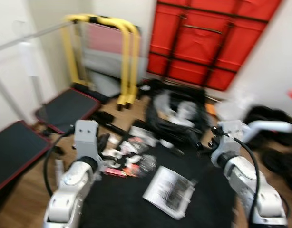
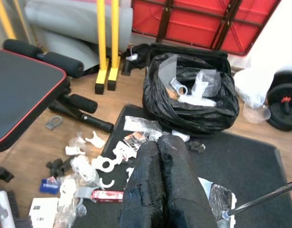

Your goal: Sweep floor

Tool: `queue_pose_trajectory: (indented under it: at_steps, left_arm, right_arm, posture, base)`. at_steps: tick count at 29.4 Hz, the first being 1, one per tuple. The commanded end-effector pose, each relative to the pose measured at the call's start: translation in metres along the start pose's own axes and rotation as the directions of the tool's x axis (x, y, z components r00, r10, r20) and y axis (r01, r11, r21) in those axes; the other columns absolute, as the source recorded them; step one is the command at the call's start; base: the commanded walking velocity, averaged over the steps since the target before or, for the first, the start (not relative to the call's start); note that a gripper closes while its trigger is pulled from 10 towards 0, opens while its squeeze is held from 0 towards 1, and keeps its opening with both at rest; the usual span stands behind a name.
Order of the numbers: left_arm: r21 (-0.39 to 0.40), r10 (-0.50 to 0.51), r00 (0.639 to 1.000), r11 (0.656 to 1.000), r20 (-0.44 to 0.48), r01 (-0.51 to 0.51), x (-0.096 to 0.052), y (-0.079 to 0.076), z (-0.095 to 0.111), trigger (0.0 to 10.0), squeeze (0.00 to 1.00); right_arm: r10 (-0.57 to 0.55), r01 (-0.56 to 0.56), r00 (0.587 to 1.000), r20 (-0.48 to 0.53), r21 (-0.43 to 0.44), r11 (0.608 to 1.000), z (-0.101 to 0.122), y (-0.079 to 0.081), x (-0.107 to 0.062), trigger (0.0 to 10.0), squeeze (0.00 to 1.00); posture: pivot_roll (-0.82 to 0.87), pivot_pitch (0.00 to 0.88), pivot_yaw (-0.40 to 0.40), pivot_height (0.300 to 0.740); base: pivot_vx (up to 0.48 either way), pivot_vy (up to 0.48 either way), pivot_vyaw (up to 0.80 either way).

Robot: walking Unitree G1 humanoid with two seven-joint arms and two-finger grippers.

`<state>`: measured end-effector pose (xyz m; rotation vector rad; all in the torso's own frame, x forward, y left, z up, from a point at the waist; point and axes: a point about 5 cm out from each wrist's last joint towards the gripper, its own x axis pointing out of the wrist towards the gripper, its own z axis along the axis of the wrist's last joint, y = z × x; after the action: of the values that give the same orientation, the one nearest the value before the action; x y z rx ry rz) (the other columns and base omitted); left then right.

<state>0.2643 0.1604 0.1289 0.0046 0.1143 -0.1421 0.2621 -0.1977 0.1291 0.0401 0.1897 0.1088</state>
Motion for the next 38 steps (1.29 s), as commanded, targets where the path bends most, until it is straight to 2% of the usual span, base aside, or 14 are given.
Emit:
queue_pose_trajectory:
  at_steps: [1,5,6,9,13,17,23,24,27,29,33,38]
  left_arm:
    - [0.025,-0.06,0.998,0.998,0.009,0.06,-0.001,-0.002,0.0,10.0,0.0]
    - [0.039,-0.08,0.996,0.996,0.024,0.079,-0.005,-0.004,0.0,10.0,0.0]
    - [0.047,-0.098,0.995,0.994,0.035,0.096,-0.007,-0.007,-0.002,10.0,0.0]
    - [0.045,-0.1,0.994,0.994,0.039,0.098,-0.006,-0.007,-0.003,10.0,0.0]
    - [0.053,-0.095,0.992,0.994,0.083,0.09,0.006,-0.007,0.006,10.0,0.0]
    - [0.129,-0.101,0.986,0.988,0.131,0.084,0.012,-0.012,0.013,10.0,0.0]
    - [0.127,-0.103,0.986,0.988,0.129,0.086,0.021,-0.014,0.012,10.0,0.0]
    - [0.127,-0.103,0.986,0.988,0.129,0.086,0.021,-0.014,0.012,10.0,0.0]
    - [0.131,-0.135,0.983,0.984,0.128,0.118,0.029,-0.02,0.01,10.0,0.0]
    - [0.14,-0.144,0.981,0.982,0.127,0.126,0.03,-0.022,0.008,10.0,0.0]
    - [0.161,-0.143,0.981,0.98,0.133,0.121,0.031,-0.024,0.006,10.0,0.0]
    - [0.155,-0.129,0.982,0.982,0.135,0.108,0.036,-0.024,0.005,10.0,0.0]
  right_arm:
    - [0.001,0.0,1.0,0.019,-0.021,1.0,0.002,0.003,-0.003,10.0,0.0]
    - [-0.009,0.01,0.999,0.041,-0.038,0.999,0.003,0.005,-0.007,10.0,0.0]
    - [-0.018,0.02,0.997,0.075,-0.025,0.999,0.006,0.007,-0.009,10.0,0.0]
    - [-0.015,0.017,0.996,0.085,-0.028,0.999,0.006,0.009,-0.01,10.0,0.0]
    - [0.017,-0.014,0.993,0.118,-0.028,0.999,0.012,0.018,-0.005,10.0,0.0]
    - [0.046,-0.045,0.99,0.137,-0.01,0.999,0.014,0.025,-0.001,10.0,0.0]
    - [0.045,-0.045,0.988,0.151,-0.004,0.999,0.013,0.03,0.009,10.0,0.0]
    - [0.045,-0.045,0.988,0.151,-0.004,0.999,0.013,0.03,0.009,10.0,0.0]
    - [0.03,-0.037,0.985,0.169,0.035,0.999,0.015,0.027,0.024,10.0,0.0]
    - [0.025,-0.029,0.984,0.174,0.024,0.999,0.016,0.025,0.028,10.0,0.0]
    - [0.01,-0.007,0.985,0.175,-0.023,1.0,0.016,0.02,0.03,10.0,0.0]
    - [0.0,0.006,0.985,0.175,-0.033,0.999,0.016,0.016,0.03,10.0,0.0]
  posture:
    - [-0.17,0.103,-0.15,0.74]
    - [-0.17,0.104,-0.151,0.74]
    - [-0.17,0.104,-0.156,0.74]
    - [-0.17,0.097,-0.158,0.74]
    - [-0.17,0.086,-0.156,0.74]
    - [-0.18,0.073,-0.138,0.74]
    - [-0.19,0.029,-0.111,0.74]
    - [-0.19,0.029,-0.111,0.74]
    - [-0.19,0.0,-0.1,0.74]
    - [-0.19,0.0,-0.098,0.74]
    - [-0.19,0.0,-0.103,0.74]
    - [-0.19,0.0,-0.111,0.74]
  base:
    - [0.0,0.0,-0.8]
    - [0.0,0.0,-0.8]
    - [0.0,0.0,-0.8]
    - [0.0,0.0,-0.8]
    - [0.0,0.0,-0.8]
    - [0.0,0.0,-0.8]
    - [0.0,0.0,-0.8]
    - [0.0,0.0,-0.8]
    - [0.0,0.0,-0.8]
    - [0.0,0.0,-0.8]
    - [0.0,0.0,-0.8]
    - [0.0,0.0,-0.8]
